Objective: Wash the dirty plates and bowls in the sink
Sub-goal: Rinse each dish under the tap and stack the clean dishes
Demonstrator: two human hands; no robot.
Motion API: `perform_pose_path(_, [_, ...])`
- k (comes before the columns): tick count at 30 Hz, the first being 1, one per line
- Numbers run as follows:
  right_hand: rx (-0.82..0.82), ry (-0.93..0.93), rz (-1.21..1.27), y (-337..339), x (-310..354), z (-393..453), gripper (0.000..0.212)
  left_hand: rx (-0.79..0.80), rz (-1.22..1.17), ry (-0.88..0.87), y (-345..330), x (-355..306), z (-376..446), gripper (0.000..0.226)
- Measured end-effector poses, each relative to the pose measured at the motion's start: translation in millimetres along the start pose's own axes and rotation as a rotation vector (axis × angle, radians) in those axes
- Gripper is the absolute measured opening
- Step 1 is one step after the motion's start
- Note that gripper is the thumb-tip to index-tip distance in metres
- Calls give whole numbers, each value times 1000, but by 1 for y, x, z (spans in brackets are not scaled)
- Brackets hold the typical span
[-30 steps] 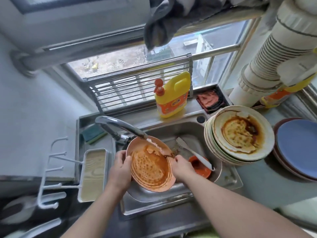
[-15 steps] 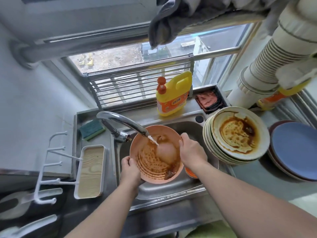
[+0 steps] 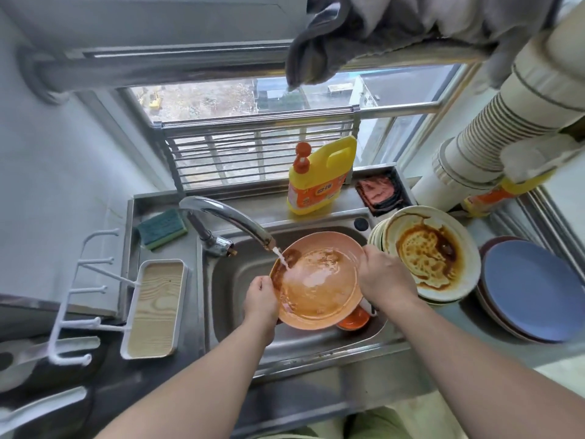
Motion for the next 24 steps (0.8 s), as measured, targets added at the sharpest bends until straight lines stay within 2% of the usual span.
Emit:
perform_pose_path(8, [130,-171,115,-35,-21,-10,34,28,45,-3,25,-14,8,31])
perform_pose_path(13, [224,-262,167,-62,-18,-17,33,74,200,-38,51,-20,19,29])
perform_pose_path(15, [250,-279,208,-66,-13,-22,34,46,263,-64,62,-24,18,30])
perform_pose_path(18, [269,-274,269,-73,-4,-29,33,-27,361,-179,74,-37,12,30])
perform_pose_path(21, [262,-254,304,-79,3,-34,23,-117,483,-342,82,-50,5,30])
perform_pose_path(24, [251,-229,348,-79,13,-34,16,-176,525,-422,89,-52,3,25])
Point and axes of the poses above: each hand's wrist, its own z-axis towards the middle knuckle, its own y-axis out of the back of the hand, x = y × z, the point moved 6 cm from there along z, towards the middle knuckle, and after that the axes turned 6 degrees about z, right-handed, at the moved point
